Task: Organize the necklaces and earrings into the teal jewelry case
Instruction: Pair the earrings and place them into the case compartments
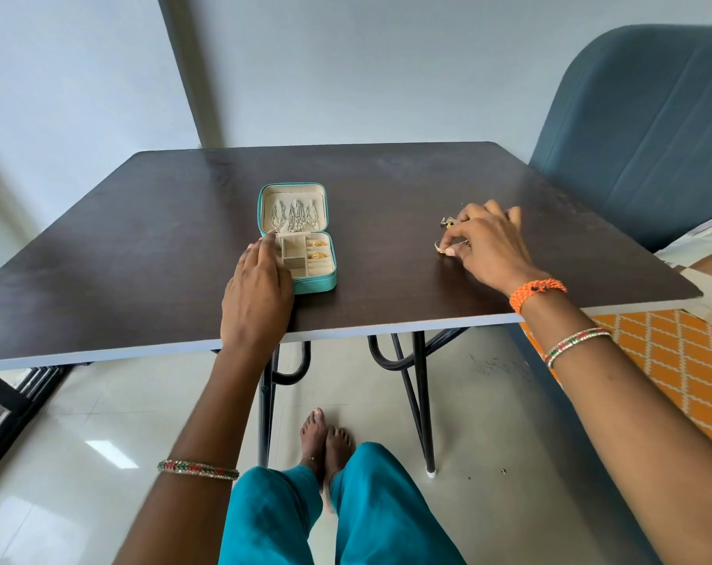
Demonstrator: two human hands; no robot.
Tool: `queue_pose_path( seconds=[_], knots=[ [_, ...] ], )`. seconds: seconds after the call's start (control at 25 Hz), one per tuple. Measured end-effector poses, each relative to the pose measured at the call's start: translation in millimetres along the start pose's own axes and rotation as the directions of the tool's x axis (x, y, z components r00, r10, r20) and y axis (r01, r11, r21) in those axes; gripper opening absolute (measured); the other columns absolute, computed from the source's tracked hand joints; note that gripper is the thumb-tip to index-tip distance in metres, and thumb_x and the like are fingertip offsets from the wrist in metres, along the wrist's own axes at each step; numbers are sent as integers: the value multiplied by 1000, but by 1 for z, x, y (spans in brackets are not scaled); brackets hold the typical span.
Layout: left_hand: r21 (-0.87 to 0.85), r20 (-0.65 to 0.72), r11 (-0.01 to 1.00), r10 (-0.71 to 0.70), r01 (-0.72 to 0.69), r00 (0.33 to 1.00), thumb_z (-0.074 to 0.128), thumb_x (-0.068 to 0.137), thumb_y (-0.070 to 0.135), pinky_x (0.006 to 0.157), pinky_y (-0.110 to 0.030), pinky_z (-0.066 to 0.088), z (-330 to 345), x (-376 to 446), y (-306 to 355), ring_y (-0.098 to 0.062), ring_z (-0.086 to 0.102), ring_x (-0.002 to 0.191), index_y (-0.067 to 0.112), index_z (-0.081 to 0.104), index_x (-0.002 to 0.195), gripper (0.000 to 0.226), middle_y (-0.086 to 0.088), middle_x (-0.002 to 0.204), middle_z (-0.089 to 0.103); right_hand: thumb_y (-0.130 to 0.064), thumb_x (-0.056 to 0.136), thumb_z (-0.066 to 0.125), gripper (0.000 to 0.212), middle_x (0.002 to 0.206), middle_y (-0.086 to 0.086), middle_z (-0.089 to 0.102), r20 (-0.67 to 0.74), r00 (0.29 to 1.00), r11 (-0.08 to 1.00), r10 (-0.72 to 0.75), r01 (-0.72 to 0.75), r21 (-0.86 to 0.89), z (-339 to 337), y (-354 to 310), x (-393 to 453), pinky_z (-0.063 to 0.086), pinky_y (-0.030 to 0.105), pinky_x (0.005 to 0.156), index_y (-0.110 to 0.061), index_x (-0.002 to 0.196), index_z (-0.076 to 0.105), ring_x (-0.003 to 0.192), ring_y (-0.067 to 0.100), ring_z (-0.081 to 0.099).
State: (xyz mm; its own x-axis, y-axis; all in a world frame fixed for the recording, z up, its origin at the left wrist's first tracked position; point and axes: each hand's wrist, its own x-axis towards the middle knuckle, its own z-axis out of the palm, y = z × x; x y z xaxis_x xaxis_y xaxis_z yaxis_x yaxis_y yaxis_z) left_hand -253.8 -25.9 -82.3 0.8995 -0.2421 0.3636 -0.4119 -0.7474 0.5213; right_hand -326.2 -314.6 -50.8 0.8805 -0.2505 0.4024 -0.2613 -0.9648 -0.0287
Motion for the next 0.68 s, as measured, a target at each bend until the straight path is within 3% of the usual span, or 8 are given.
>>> queue_pose_path(
  seconds=[0.08,0.12,0.16,0.24,0.32,0.4,0.48,0.68],
  knots=[
    [-2,-5,1000,4,-4,1000,27,101,24,101,-49,42,0,0,0,-26,35,136,13,34,143,43,-9,148,39,-23,85,67,7,109,-6,61,4,998,985,66,-66,157,3,-4,0,25,39,91,-28,88,71,107,22,46],
    [-4,-12,1000,8,-8,1000,28,101,24,99,-48,43,0,0,0,-26,36,135,12,35,141,42,-10,147,40,-23,84,69,6,102,-8,62,-4,995,941,95,-88,327,2,-10,-1,31,40,94,-29,84,70,104,21,49],
    [-5,-19,1000,12,-12,1000,28,101,23,96,-47,43,0,0,0,-26,38,133,12,37,140,41,-10,145,41,-20,83,69,10,93,-12,63,-12,993,847,117,-93,523,-1,-19,-3,39,39,93,-30,80,67,97,17,54],
    [-6,-30,1000,11,-11,999,28,101,23,94,-46,44,0,0,0,-26,41,130,12,38,138,40,-9,144,43,-10,84,68,17,80,-14,62,30,992,572,125,-97,814,-14,-42,-8,48,21,81,-26,79,66,78,2,58],
    [-12,-33,1000,3,-3,999,29,101,24,94,-45,44,0,0,0,-26,42,129,13,39,137,40,-7,144,43,-5,85,66,17,82,-8,67,89,994,387,71,-109,916,-26,-67,-13,48,12,77,-21,82,67,75,-2,59],
    [-20,-27,1000,-6,5,1000,29,101,25,94,-45,45,1,-1,1,-25,43,129,14,40,137,39,-7,144,43,-7,86,66,11,87,-2,69,142,990,360,2,-133,923,-34,-88,-14,48,13,79,-17,85,69,81,4,61],
    [-21,-28,1000,-10,9,1000,29,101,24,94,-43,46,0,-2,1,-24,44,128,14,40,137,39,-6,145,42,-8,86,65,7,84,-3,67,196,979,410,-57,-156,899,-39,-106,-9,46,7,68,-14,84,68,75,2,58],
    [-42,-28,999,-31,30,999,32,98,21,92,-41,46,-3,-2,1,-22,47,125,15,43,134,38,-3,146,41,-13,87,64,10,82,-3,68,310,950,423,-30,-269,865,-35,-137,11,43,17,57,-17,78,65,73,5,54]
  ],
)
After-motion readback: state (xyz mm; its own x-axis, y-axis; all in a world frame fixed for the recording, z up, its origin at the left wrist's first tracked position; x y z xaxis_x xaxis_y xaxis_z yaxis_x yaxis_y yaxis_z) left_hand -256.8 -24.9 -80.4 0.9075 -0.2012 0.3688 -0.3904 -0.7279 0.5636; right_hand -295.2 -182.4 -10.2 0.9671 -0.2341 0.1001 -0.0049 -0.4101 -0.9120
